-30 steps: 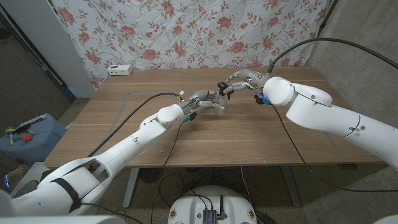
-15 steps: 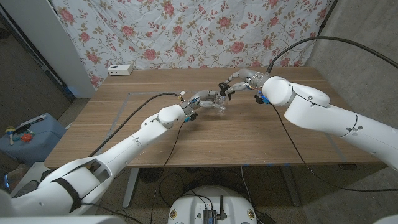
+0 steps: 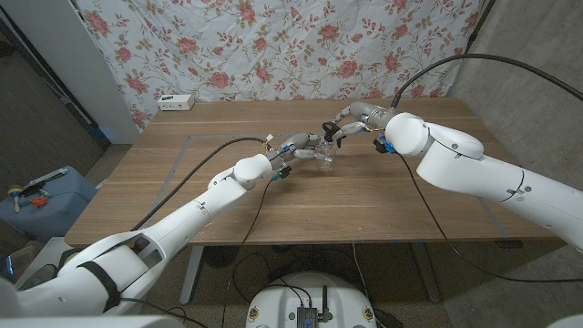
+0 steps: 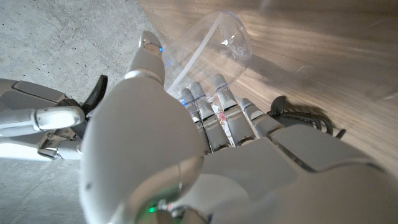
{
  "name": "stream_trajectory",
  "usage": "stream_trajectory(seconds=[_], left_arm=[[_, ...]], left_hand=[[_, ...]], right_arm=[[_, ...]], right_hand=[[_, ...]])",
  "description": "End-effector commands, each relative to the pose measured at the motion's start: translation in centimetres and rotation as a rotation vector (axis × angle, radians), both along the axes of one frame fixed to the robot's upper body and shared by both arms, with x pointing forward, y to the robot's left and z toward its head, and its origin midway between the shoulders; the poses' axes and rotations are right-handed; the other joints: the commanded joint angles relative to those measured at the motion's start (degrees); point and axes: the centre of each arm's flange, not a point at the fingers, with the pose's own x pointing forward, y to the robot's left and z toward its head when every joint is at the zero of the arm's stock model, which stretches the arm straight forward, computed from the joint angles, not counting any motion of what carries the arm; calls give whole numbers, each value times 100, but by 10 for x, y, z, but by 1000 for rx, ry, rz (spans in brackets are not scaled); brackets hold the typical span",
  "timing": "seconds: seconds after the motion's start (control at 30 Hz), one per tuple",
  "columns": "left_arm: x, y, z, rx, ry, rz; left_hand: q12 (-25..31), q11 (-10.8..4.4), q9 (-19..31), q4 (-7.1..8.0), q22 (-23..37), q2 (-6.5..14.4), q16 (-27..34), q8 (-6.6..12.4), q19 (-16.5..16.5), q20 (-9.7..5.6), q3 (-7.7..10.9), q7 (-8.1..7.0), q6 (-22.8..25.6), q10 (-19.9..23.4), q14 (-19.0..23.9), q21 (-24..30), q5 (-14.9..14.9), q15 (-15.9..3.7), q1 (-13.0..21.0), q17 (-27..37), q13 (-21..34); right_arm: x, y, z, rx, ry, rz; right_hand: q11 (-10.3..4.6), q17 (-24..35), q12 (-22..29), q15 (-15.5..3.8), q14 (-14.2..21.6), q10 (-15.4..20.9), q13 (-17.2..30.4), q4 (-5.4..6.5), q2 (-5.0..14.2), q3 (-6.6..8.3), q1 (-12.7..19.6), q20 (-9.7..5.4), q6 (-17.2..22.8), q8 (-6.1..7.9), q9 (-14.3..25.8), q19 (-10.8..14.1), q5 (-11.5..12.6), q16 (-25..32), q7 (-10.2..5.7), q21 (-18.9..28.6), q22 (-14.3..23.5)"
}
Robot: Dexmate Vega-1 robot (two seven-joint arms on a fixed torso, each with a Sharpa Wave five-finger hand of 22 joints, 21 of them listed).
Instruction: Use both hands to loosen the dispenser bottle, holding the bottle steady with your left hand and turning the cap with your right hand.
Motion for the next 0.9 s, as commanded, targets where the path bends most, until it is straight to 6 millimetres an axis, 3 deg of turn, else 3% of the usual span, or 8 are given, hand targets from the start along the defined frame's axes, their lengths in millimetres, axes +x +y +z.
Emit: stream_trajectory(seconds=[0.03, 0.4, 0.9], left_arm=[[2, -3, 0, 4, 4, -5], [4, -3, 1, 5, 6, -6], [5, -2, 2, 7, 3, -11]], left_hand=[[-4, -16, 16, 256, 10, 511, 24, 42, 36, -493, 285, 47, 290, 75, 42, -14, 28, -497, -328, 27, 37], [-15, -23, 16, 247, 10, 530, 17, 41, 35, -493, 311, 49, 294, 96, 43, -15, 30, -491, -331, 25, 55], [-31, -24, 16, 235, 10, 542, 11, 53, 29, -490, 349, 47, 337, 128, 64, -18, 29, -496, -342, 17, 80]], right_arm=[[1, -1, 0, 0, -8, 4], [9, 0, 1, 2, -10, 13], [14, 0, 3, 16, -17, 26]], right_hand=[[-38, 19, 63, -7, 43, 85, 21, 20, 15, 76, 96, -14, 104, 38, 21, 54, -38, 53, -20, 40, 8], [-128, 18, 77, -112, 126, 227, 17, 75, 143, 188, 256, -56, 484, 132, 14, 149, -64, 67, -179, 45, 8], [-264, 18, 74, -314, 230, 385, 7, 58, 337, 348, 546, -167, 876, 197, -5, 288, -82, 82, -295, 51, 5]])
